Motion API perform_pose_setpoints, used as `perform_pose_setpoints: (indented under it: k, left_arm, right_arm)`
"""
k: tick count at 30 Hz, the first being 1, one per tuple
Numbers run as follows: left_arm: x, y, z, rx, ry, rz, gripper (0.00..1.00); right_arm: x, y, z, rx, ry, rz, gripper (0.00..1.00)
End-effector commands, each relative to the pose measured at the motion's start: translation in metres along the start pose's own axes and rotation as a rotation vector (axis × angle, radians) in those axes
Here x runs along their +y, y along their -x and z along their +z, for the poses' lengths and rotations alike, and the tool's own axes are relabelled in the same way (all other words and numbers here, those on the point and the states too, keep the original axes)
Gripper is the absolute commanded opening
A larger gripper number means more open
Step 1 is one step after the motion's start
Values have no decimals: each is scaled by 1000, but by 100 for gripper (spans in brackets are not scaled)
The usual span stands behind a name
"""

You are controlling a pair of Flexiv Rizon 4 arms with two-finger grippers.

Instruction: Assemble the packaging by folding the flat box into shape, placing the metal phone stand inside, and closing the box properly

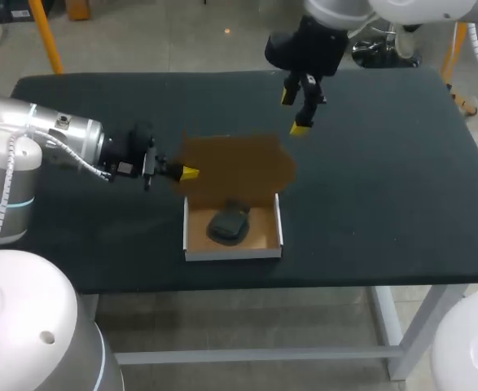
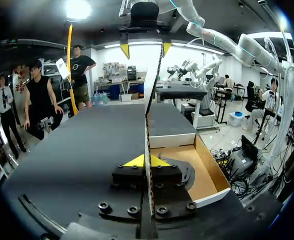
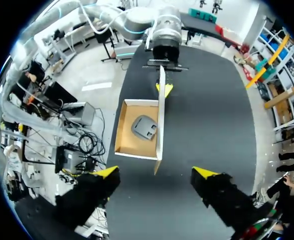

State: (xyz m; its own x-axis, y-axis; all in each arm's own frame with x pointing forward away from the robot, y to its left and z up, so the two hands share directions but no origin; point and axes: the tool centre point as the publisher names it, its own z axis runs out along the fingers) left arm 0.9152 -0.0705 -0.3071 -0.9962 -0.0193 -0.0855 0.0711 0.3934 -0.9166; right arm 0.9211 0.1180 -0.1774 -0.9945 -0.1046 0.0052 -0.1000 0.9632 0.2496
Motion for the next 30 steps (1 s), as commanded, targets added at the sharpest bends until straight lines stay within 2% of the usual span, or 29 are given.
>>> perform_pose_setpoints:
  k: [1,17,30]
  left_arm:
    - [-6,-9,0,-55,20,21,0]
    - [3,-16,1,-76,-13,109,0]
    - [4,-17,-1,-83,-6,116,0]
  right_arm:
    - [3,0,-3,4,-6,-4,100]
    - [14,-1,-4,4,-15,-23,100]
    - [23,2,-4,6,-19,-31,100]
